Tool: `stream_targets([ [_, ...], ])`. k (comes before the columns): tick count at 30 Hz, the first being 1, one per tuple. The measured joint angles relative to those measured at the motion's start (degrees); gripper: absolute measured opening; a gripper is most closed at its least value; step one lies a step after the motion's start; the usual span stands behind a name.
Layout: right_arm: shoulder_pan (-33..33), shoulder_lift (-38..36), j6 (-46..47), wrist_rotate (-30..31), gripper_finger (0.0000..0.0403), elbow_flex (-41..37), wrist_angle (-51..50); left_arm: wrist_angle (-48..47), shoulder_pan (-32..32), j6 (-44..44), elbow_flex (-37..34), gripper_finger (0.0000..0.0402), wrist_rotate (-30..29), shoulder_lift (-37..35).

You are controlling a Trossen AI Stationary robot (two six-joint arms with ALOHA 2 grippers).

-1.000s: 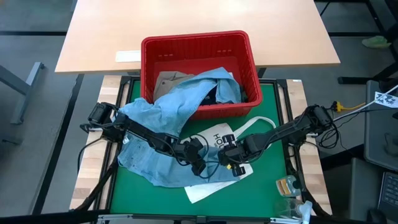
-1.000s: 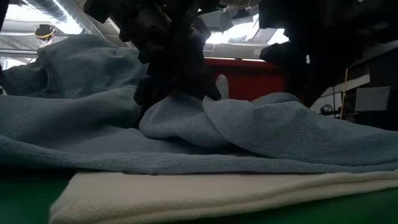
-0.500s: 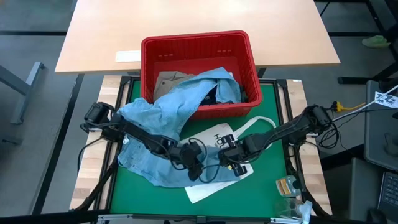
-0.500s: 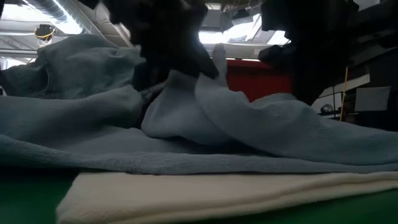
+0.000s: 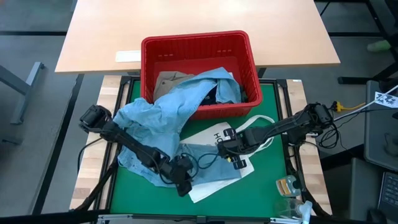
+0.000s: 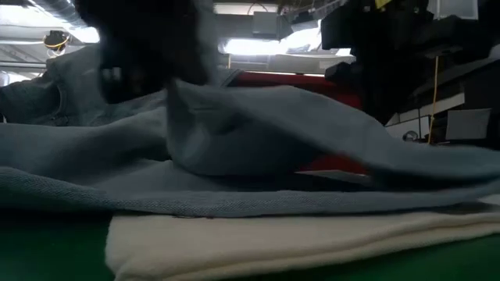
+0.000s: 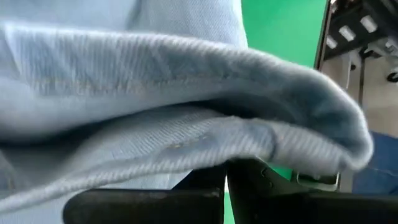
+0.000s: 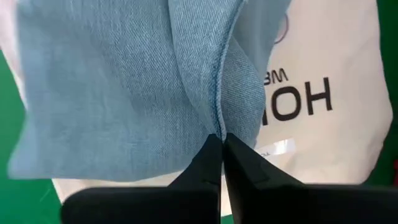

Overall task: Fold Laundry from Bin
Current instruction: Fold the blue jeans

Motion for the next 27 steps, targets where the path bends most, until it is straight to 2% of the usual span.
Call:
stream_targets([
  [7, -0.2, 0.0, -0.2, -2.4, 0.001, 0.0, 0.4, -10.4, -3.2, -6.8, 0.0, 0.0008, -0.6, 0.0],
  [12, -0.2, 0.0, -0.1, -2.7, 0.0005, 0.0, 0.1, -10.8, -3.6, -7.2, 0.0, 0.0036, -0.3, 0.0],
  [20, -0.2, 0.0, 0.0, -2.7, 0.0008, 0.0, 0.0, -11.1, -3.6, -8.2, 0.0, 0.0101, 7.6, 0.0],
  [27, -0.2, 0.0, 0.0, -2.7, 0.0008, 0.0, 0.0, -11.0, -4.1, -8.3, 0.0, 0.0104, 15.7, 0.0],
])
